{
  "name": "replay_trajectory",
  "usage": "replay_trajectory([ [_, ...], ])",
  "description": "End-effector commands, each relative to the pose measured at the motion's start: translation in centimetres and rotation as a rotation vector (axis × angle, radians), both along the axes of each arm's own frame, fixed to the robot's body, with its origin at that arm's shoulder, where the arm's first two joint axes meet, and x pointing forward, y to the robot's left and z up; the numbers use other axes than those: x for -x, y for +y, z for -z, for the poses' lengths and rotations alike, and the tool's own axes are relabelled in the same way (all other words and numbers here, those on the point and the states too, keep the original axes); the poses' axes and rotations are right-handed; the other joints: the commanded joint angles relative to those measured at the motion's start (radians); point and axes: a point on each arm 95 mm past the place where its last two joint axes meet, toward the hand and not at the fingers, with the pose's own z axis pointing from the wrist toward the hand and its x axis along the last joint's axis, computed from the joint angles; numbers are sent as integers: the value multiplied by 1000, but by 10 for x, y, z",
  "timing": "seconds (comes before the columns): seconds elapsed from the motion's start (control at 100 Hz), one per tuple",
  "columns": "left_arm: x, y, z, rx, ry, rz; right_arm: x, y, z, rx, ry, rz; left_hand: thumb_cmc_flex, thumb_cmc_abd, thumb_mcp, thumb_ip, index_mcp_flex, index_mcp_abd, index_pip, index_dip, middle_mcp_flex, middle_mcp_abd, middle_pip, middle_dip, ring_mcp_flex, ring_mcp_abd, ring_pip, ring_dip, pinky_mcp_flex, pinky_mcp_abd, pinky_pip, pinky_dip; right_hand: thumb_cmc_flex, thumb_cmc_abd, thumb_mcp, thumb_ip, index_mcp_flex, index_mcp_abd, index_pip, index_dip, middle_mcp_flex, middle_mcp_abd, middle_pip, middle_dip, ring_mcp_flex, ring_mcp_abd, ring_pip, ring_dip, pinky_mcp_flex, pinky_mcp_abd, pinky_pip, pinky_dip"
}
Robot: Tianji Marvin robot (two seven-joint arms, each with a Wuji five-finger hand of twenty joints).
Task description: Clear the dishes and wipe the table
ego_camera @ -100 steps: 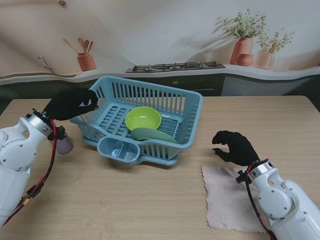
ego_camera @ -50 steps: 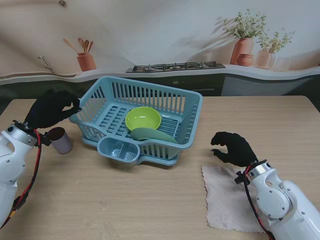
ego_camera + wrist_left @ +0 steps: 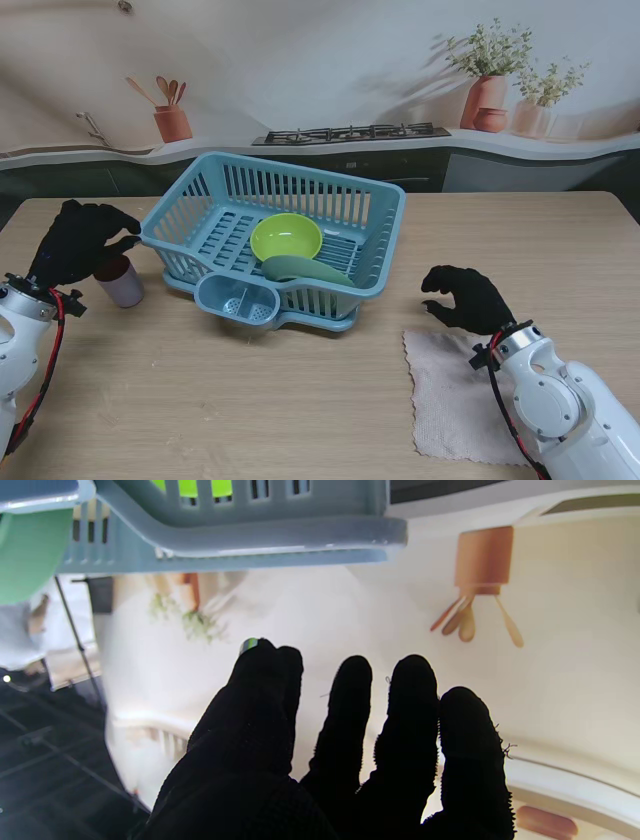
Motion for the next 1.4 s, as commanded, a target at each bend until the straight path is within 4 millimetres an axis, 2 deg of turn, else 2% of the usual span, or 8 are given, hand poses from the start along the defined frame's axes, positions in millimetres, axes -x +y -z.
replay_trajectory([
  [0.0,4,6,10,-17,21,-19,4,1,4,7,25,-10,35,-1,23,30,-23,-3,-31,-20,-30,-20,-32,-35,-37,20,-45,-36,-38,-22,-27,-25,-33,12,7,-25,-9,-10,-5,-4,4,-1,-4,-14,-5,12,-9,-4,-13,-6,-1,-5],
  [0.17,13,14,20,-34,23,-60,5,-1,5,15,38,-15,16,-15,47,25,9,20,-110,-75,-36,-26,-123,-91,-75,9,-189,-143,-77,-34,-95,-87,-80,13,39,-3,8,2,-82,5,-2,5,-39,-28,-12,11,-39,-17,-23,-6,-22,-13],
  [0.48,25,28,39,-77,18,-143,6,-2,6,25,50,-15,-26,-38,65,22,11,57,-201,-120,-79,-13,-177,-117,-140,10,-246,-189,-127,-59,-139,-125,-96,11,53,10,14,6,-109,21,-4,6,-53,-33,-15,13,-53,-24,-26,1,-30,-16],
  [0.6,28,32,46,-83,16,-164,6,-2,6,28,52,-16,-75,-60,143,9,4,66,-253,-105,-115,-14,-185,-121,-174,2,-261,-209,-148,-75,-152,-153,-97,9,55,11,16,6,-114,25,-4,7,-54,-33,-15,14,-54,-24,-27,1,-30,-16],
  [0.63,30,33,48,-85,16,-170,6,-2,6,28,53,-16,-115,-77,219,-12,7,70,-265,-98,-118,-14,-188,-123,-178,1,-266,-215,-151,-76,-152,-161,-97,10,55,11,16,6,-114,27,-4,7,-54,-33,-15,13,-54,-24,-27,-3,-31,-17],
  [0.72,33,35,53,-97,21,-186,6,-2,7,31,55,-16,-162,-93,281,-26,9,73,-284,-101,-123,-14,-194,-126,-183,-4,-280,-225,-155,-75,-158,-167,-97,9,55,11,16,6,-116,30,-4,7,-55,-33,-15,13,-55,-24,-27,1,-31,-16],
  [1.08,40,42,73,-129,49,-233,6,-3,7,38,55,-16,-220,-101,325,-32,46,63,-319,-124,-95,-26,-229,-145,-158,-43,-339,-290,-159,-59,-175,-173,-96,7,56,11,17,6,-121,36,-4,7,-55,-33,-15,13,-56,-25,-28,0,-30,-15],
  [1.39,38,43,83,-148,73,-247,6,-3,8,41,59,-14,-380,-125,508,-41,32,67,-358,-115,-126,-39,-244,-152,-186,-64,-374,-302,-191,-56,-233,-213,-96,6,57,12,17,6,-123,38,-4,7,-55,-32,-16,13,-57,-25,-29,-1,-30,-14],
])
